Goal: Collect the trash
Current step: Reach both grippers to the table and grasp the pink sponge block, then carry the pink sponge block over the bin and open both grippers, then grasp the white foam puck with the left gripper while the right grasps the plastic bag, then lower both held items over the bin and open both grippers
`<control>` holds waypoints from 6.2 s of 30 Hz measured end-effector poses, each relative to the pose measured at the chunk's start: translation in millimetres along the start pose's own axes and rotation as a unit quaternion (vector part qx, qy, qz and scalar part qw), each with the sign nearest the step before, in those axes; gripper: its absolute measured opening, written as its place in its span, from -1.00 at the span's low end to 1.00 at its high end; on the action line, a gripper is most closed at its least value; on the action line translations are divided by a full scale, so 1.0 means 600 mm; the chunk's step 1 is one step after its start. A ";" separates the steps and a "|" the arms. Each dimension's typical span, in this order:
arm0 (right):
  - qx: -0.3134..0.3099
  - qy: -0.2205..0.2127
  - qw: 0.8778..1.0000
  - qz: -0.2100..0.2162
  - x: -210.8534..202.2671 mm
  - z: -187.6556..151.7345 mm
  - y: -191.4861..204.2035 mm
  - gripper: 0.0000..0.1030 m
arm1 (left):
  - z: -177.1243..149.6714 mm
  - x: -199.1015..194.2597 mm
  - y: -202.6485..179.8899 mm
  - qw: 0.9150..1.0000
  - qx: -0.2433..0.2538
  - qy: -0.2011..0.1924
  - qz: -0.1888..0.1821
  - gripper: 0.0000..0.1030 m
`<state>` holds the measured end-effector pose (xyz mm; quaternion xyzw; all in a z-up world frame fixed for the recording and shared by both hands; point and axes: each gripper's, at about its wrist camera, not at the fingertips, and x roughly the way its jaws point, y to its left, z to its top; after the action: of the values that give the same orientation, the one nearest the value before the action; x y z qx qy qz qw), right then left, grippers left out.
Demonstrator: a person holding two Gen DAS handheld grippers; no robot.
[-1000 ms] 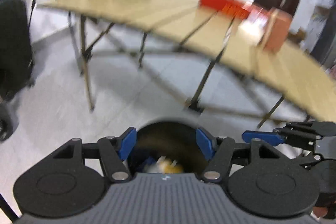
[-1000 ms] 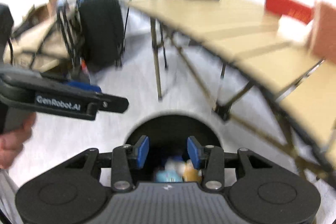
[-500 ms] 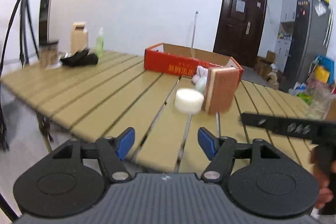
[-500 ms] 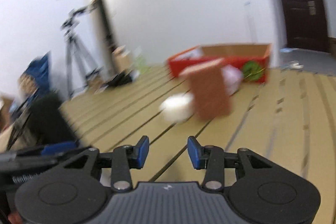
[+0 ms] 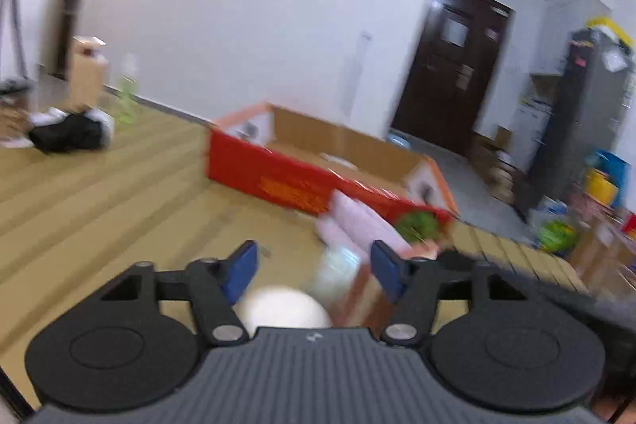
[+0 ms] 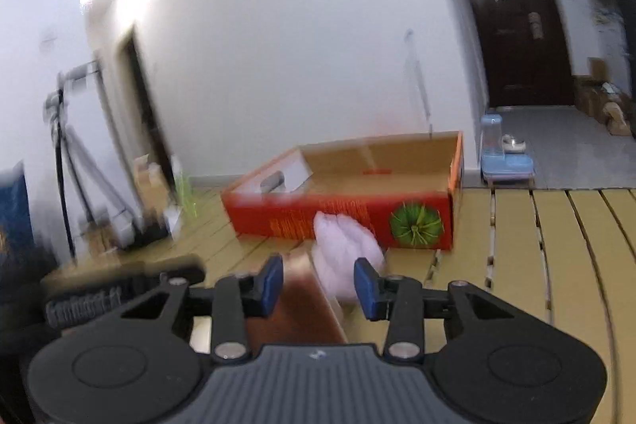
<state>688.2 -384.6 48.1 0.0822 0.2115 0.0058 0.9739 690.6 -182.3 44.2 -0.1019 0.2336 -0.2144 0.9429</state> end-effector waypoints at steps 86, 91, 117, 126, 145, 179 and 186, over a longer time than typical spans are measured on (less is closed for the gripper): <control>-0.016 0.286 0.951 0.114 0.027 -0.409 0.271 -0.57 | -0.344 -0.177 0.341 0.926 -0.224 0.253 0.169 0.19; -0.048 0.291 0.948 0.123 0.021 -0.410 0.285 -0.32 | -0.339 -0.183 0.342 0.929 -0.201 0.251 0.183 0.32; -0.068 0.085 0.979 0.174 -0.238 -0.231 0.236 -0.12 | -0.246 -0.356 0.172 0.983 0.021 0.021 0.181 0.76; -0.001 -0.035 0.999 0.037 -0.212 -0.079 0.098 0.22 | -0.119 -0.255 0.058 0.990 0.100 -0.008 0.102 0.94; 0.121 0.002 0.992 0.018 -0.006 -0.065 -0.008 0.22 | -0.051 0.046 0.023 0.988 0.126 0.068 0.051 -0.13; -0.154 0.065 0.966 0.199 -0.192 -0.189 0.302 -0.68 | -0.199 -0.380 0.185 0.978 0.033 0.039 0.201 0.00; -0.246 0.205 0.930 0.179 -0.159 -0.329 0.337 -0.66 | -0.286 -0.353 0.212 0.974 0.013 0.128 0.188 0.01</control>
<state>524.4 -158.7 -57.0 -0.1260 0.3804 0.2488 0.8818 483.9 10.4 -58.4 -0.0152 0.3645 -0.0472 0.9299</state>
